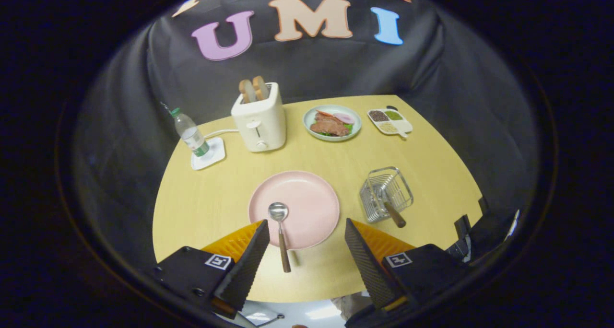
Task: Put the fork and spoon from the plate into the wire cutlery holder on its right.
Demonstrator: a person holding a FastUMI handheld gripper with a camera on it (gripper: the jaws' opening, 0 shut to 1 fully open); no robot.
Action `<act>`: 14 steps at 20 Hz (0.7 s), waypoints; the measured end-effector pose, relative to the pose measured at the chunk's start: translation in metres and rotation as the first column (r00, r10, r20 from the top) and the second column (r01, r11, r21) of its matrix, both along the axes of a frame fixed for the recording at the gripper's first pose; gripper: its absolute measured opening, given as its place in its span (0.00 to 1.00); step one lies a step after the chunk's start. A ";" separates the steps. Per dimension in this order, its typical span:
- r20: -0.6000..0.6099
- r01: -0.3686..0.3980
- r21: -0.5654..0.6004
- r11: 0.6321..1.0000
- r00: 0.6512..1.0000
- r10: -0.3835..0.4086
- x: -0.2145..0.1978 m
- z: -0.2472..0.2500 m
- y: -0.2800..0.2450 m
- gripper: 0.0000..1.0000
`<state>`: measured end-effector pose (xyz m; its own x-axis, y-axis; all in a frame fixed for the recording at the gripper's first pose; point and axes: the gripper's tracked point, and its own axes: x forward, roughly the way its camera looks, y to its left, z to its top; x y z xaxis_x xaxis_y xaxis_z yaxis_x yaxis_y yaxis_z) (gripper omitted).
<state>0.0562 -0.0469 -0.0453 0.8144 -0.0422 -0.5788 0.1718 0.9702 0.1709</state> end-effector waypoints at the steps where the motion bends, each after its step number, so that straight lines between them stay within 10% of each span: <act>1: 0.015 -0.014 -0.006 1.000 1.000 0.014 -0.002 -0.005 0.007 0.99; 14: 0.089 -0.072 -0.148 0.986 0.992 0.085 0.001 -0.106 0.043 1.00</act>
